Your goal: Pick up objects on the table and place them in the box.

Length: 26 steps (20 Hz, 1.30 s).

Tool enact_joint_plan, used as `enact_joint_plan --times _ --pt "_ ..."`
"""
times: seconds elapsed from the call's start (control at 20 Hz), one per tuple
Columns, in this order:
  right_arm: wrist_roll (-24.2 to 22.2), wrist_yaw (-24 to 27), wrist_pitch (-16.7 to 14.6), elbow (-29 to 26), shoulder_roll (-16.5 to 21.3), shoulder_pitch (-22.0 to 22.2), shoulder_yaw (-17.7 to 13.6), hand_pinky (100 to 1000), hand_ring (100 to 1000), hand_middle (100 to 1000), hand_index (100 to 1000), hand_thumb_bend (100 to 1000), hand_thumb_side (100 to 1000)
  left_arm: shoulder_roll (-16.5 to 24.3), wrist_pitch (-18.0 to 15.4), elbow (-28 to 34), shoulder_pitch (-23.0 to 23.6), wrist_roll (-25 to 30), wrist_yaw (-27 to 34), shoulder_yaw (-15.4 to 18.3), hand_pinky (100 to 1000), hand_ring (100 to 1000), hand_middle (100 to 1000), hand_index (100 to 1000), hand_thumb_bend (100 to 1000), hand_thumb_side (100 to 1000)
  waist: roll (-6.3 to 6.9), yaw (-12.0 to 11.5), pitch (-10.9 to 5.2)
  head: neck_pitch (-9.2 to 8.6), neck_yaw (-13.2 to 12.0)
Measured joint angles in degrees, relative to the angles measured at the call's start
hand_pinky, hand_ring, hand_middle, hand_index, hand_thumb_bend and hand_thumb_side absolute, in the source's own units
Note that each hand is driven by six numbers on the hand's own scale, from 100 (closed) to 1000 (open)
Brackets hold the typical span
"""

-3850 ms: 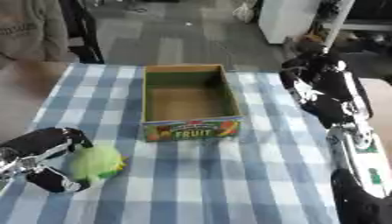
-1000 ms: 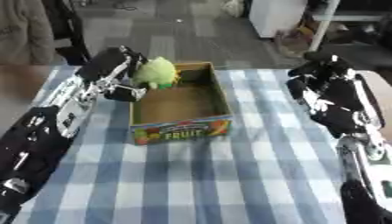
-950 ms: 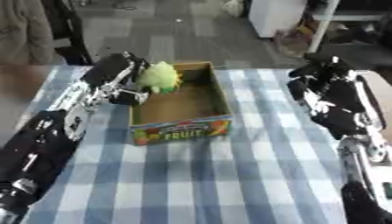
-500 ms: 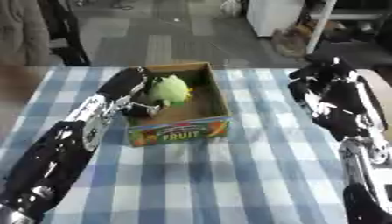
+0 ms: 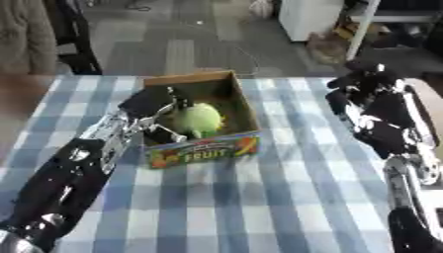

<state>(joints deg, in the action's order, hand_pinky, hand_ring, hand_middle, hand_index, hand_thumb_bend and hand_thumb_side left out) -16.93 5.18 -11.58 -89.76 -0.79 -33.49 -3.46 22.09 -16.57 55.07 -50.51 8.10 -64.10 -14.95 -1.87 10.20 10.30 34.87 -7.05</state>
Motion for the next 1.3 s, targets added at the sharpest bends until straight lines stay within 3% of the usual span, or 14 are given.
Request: enact_joint_plan --times 0.05,0.1,0.25,0.65,0.85,0.95,1.1,1.2,1.3 --pt "0.0 0.0 0.0 0.0 0.0 0.0 0.0 571 633 499 724 397 100 0.0 0.0 0.4 0.0 1.0 -0.7 0.0 924 918 931 972 859 607 0.0 0.0 0.0 0.0 0.0" --pt "0.0 0.0 0.0 0.0 0.0 0.0 0.0 571 633 499 724 397 100 0.0 0.0 0.9 0.0 1.6 -1.4 0.0 955 949 968 993 869 706 0.0 -0.1 -0.01 0.0 0.0" --pt "0.0 0.0 0.0 0.0 0.0 0.0 0.0 571 634 499 724 397 100 0.2 0.5 2.8 0.0 1.4 -2.3 0.0 961 961 987 1000 884 726 -0.01 -0.4 -0.06 0.0 0.1" --pt "0.0 0.0 0.0 0.0 0.0 0.2 0.0 571 634 499 725 396 100 1.1 1.7 6.1 0.1 -1.7 -0.1 0.0 938 941 977 1000 883 620 -0.14 -0.6 -0.26 0.0 0.2" --pt "0.0 0.0 0.0 0.0 0.0 0.4 -0.1 571 634 499 724 395 100 2.1 2.1 9.1 0.7 -1.7 3.5 0.1 912 919 959 1000 882 506 -0.2 -1.1 -0.59 0.01 0.3" --pt "0.1 0.0 0.1 0.0 0.0 0.7 -0.2 571 634 500 724 395 100 3.0 2.5 12.0 1.5 -1.7 6.9 0.4 890 899 942 997 868 393 -0.15 -1.5 -0.78 0.01 0.6" --pt "0.2 0.0 0.1 0.0 0.0 0.8 -0.4 571 634 499 724 394 100 4.8 4.0 18.4 3.7 -1.7 14.9 1.2 845 856 907 979 649 189 -0.1 -2.2 -0.8 0.09 1.3" --pt "0.3 0.0 0.1 0.0 0.1 0.8 -0.5 571 634 499 724 394 100 6.4 5.9 24.0 6.0 -1.8 22.4 2.2 817 828 883 969 501 137 -0.12 -2.7 -0.8 0.15 1.7" --pt "0.4 0.0 0.1 0.0 0.2 0.8 -0.8 571 634 500 724 394 100 7.8 8.2 30.0 8.5 -2.8 30.7 3.6 768 785 841 939 265 174 -0.12 -3.2 -0.8 0.23 2.1"
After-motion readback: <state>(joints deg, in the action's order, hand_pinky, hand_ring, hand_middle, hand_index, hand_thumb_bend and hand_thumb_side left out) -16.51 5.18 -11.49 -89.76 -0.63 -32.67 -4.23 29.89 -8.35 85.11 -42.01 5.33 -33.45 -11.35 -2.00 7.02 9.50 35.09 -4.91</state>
